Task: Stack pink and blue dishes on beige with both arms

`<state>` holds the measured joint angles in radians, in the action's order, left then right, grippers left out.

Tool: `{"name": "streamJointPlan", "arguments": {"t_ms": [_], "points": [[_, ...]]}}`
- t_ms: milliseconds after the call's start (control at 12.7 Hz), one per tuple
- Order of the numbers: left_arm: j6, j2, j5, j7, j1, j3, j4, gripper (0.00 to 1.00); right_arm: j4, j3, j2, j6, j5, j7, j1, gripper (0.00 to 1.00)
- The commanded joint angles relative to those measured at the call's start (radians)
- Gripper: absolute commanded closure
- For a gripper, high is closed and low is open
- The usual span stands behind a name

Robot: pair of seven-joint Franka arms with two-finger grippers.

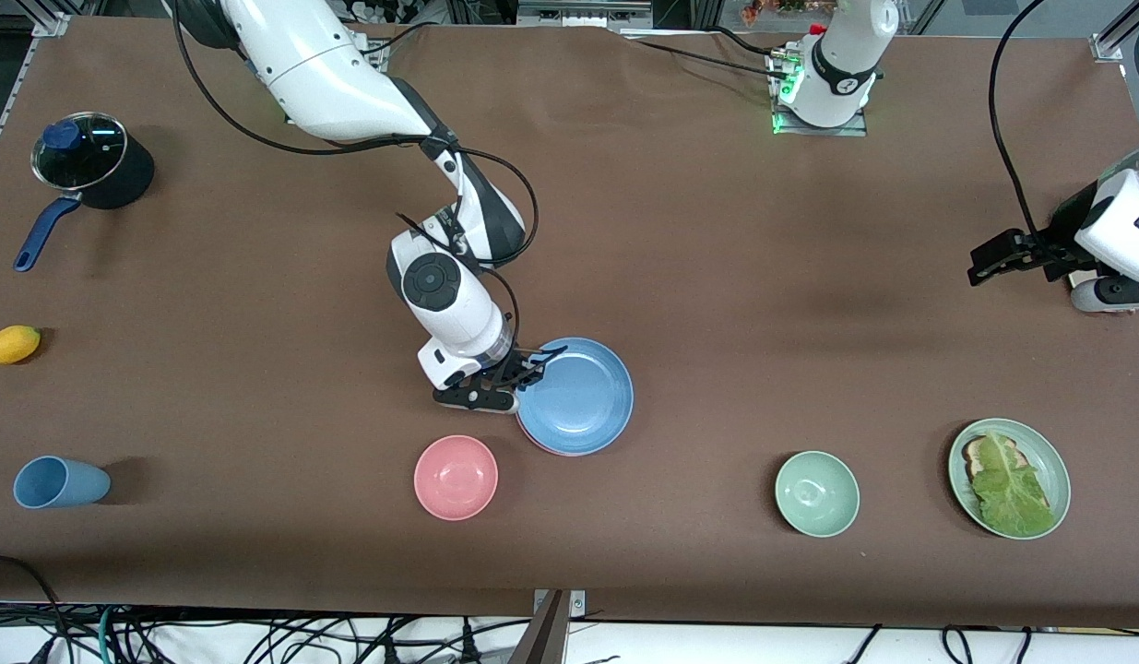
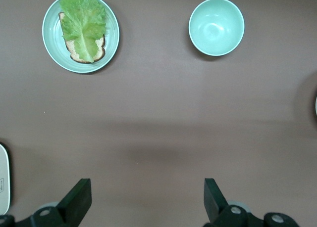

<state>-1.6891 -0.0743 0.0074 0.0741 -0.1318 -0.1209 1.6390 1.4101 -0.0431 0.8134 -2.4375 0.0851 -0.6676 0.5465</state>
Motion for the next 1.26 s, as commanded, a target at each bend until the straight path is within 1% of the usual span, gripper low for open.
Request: {"name": "streamJointPlan", "arguments": {"t_ms": [0,158,315,394,473,552,631,788,867,946,1103,1182], "points": [[-0.006,0.008,-0.020,-0.017,-0.003,0.001,0.004,0.00,-0.034,0.008,0.012,0.003,-0.037,-0.010,0.006,0.39],[-0.006,0.010,-0.020,-0.017,-0.003,0.001,0.002,0.00,-0.034,0.009,0.003,0.014,-0.071,-0.003,-0.002,0.36],[-0.006,0.010,-0.020,-0.014,-0.003,0.001,0.002,0.00,-0.036,0.026,-0.014,0.078,-0.102,0.005,-0.013,0.28],[-0.006,0.010,-0.020,-0.014,-0.003,0.001,0.002,0.00,-0.037,0.044,-0.039,0.128,-0.119,0.034,-0.016,0.25],[-0.006,0.008,-0.020,-0.014,-0.003,0.001,0.002,0.00,-0.037,0.067,-0.069,0.182,-0.116,0.087,-0.028,0.24],[-0.006,0.008,-0.020,-0.013,-0.003,0.001,0.002,0.00,-0.036,0.080,-0.101,0.224,-0.110,0.144,-0.051,0.19],[-0.006,0.008,-0.017,-0.013,-0.003,0.001,0.002,0.00,-0.028,0.083,-0.138,0.262,-0.108,0.187,-0.072,0.17],[-0.006,0.008,-0.017,-0.011,-0.003,0.000,0.002,0.00,-0.023,0.127,-0.222,0.416,-0.107,0.252,-0.092,0.08],[-0.006,0.008,-0.017,-0.011,-0.003,0.000,0.004,0.00,0.002,0.156,-0.273,0.466,-0.105,0.291,-0.094,0.01],[-0.006,0.008,-0.017,-0.011,-0.003,0.000,0.002,0.00,0.057,0.178,-0.343,0.485,-0.105,0.315,-0.094,0.01],[-0.006,0.008,-0.015,-0.011,-0.002,0.000,0.002,0.00,0.215,0.218,-0.512,0.486,-0.103,0.362,-0.094,0.00],[-0.006,0.008,-0.015,-0.011,-0.002,0.000,0.002,0.00,0.275,0.238,-0.583,0.488,-0.103,0.393,-0.095,0.00]]}}
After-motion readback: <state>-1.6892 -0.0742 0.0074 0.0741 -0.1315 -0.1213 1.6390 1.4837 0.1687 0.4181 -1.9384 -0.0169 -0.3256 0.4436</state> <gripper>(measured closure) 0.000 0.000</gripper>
